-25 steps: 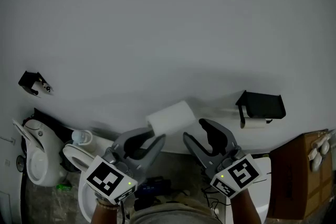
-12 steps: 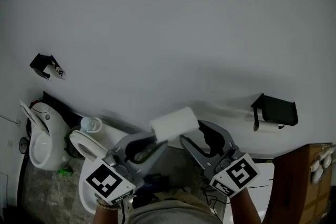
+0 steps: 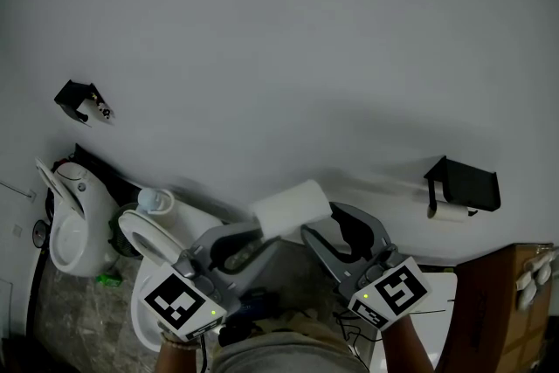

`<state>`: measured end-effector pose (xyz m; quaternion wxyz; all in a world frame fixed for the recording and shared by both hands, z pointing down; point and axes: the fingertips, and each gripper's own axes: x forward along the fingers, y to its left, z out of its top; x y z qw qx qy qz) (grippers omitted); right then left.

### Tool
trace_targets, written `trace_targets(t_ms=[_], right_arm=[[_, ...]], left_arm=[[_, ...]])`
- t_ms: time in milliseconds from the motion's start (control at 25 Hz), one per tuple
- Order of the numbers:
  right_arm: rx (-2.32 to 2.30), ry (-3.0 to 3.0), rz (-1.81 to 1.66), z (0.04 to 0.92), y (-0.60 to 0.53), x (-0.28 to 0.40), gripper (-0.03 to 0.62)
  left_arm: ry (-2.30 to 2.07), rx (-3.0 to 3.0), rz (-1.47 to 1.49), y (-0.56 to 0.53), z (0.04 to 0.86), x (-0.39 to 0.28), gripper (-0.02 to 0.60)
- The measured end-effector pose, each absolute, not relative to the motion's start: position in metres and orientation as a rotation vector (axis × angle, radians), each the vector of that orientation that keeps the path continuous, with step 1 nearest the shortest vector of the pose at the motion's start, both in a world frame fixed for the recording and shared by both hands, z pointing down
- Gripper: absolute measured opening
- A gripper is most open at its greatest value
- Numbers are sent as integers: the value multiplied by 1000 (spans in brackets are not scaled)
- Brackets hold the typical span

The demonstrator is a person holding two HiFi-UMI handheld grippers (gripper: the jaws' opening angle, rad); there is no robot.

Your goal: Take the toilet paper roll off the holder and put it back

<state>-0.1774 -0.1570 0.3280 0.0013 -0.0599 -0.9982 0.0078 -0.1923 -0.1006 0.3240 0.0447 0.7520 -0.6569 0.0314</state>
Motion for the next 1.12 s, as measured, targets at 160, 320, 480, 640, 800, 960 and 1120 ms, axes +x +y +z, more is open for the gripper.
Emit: trace_targets(t_ms=[160,320,480,640,800,960,1120], right_arm=[[-178,-3132,21,328,-158,-172,202],[-156,-3128,14,328,-157,-173,201],[-124,-3129,3,327,-157,-172,201],[-80,-3128,-3,324,-159,-170,201],[-6,-3146,-48,317,-167,-162,201],[90,-3153,-80,311,-183,-147,201],[208,-3150,-79,307,-204,-130,201]], left_arm=[[-2025,2343,113,-102,322,-189,63],[-2011,2349,103,-101,321,-190,63],[-1990,2370,98,-102,320,-191,63],[-1966,2398,100,-104,318,-189,63],[-1942,2444,101,-114,312,-183,63],[-1891,2505,96,-131,307,-171,63],[-1819,2579,127,-154,302,-157,63]])
